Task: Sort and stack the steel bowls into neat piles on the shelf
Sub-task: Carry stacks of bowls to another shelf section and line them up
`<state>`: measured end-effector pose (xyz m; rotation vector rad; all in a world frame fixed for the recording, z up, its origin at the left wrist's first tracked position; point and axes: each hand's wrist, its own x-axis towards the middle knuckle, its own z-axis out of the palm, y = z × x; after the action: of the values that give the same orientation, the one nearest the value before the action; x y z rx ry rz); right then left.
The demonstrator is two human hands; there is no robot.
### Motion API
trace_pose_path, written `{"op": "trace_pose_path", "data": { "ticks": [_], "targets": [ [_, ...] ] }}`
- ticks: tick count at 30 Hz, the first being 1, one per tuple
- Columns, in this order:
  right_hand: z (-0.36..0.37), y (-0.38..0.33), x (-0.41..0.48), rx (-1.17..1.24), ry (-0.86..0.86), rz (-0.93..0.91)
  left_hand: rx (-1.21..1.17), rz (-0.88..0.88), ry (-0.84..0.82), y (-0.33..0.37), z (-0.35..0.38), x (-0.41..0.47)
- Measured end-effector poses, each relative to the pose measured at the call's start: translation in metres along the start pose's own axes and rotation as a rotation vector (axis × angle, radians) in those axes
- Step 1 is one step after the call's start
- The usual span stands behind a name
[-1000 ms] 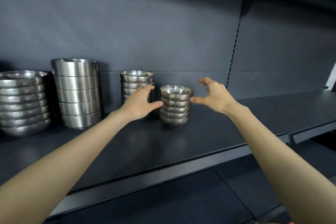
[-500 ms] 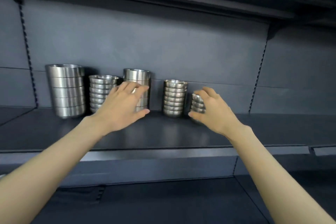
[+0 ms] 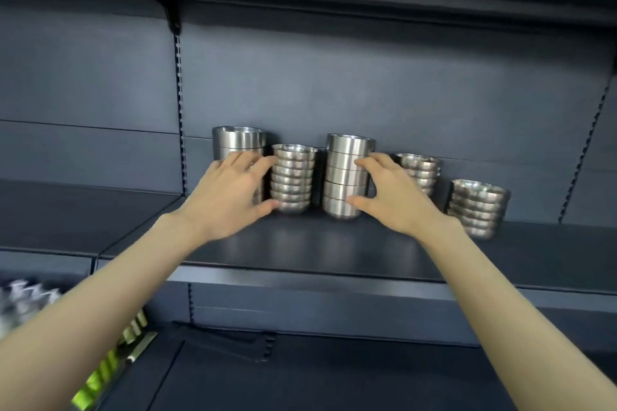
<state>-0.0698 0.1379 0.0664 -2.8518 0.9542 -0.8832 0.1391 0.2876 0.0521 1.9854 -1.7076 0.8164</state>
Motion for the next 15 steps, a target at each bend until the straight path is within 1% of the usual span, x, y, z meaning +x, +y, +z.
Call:
{"op": "trace_pose_path", "data": {
  "ticks": [9,12,15],
  "targets": [
    [0.109,-0.087,0.073,0.161,-0.044,0.029,-0.097,-0.08,-0.078,-0.141,0.045,-0.013],
    [0.138,-0.101,0.1,0.226,-0.057,0.058,-0.214,-0.113,-0.085,-0.175,0.065,-0.002],
    [0.166,-0.107,0.126,0.277,-0.067,0.091,-0.385,-0.161,-0.096,-0.202,0.09,0.014]
  ]
}}
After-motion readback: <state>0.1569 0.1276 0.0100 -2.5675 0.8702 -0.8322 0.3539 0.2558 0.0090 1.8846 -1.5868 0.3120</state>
